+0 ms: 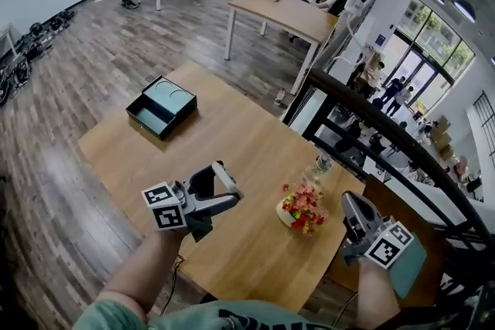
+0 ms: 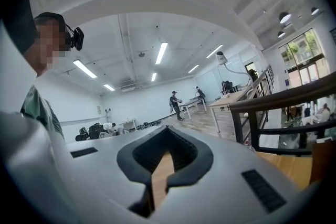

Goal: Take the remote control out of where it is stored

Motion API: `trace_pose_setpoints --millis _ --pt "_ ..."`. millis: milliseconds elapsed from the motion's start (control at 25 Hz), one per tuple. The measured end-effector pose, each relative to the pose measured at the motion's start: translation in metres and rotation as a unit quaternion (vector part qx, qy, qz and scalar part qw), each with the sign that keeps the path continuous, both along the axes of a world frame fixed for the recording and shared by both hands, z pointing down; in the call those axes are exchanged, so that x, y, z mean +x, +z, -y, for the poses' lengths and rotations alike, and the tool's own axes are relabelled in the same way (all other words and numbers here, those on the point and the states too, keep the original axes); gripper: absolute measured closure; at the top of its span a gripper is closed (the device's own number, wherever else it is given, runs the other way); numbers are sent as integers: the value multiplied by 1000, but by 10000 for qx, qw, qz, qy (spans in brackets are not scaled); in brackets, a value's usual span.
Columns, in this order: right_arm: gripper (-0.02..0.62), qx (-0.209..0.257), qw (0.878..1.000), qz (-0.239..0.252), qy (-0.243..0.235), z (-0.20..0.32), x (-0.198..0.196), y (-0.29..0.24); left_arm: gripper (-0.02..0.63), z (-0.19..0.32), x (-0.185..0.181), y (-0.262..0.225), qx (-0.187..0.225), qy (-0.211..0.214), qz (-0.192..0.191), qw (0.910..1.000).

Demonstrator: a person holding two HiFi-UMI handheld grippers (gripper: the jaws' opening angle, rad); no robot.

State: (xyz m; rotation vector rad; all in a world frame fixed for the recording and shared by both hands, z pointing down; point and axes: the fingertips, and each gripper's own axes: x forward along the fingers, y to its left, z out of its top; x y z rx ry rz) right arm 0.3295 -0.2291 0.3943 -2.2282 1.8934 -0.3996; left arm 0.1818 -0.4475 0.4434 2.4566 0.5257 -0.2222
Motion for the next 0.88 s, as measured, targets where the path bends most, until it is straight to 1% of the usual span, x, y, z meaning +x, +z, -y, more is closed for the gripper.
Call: trace_pose_setpoints --millis 200,320,520,720,800,880 --pt "595 -233 9997 59 8 20 13 4 63 32 50 29 -65 -5 397 9992" --pt "595 -381 9992 70 -19 26 24 12 63 49 76 55 -50 -119 675 9976" --pt "595 -475 9988 92 80 53 62 30 63 99 126 106 82 -381 1041 9938" --pt "595 -418 9989 168 123 77 96 49 63 121 170 149 315 -592 1270 9896" --pt "595 -391 9991 170 67 91 107 54 63 130 187 167 492 -683 1440 9860" --pt "595 -371 9992 174 -20 105 117 57 63 140 202 184 712 -809 1649 9804"
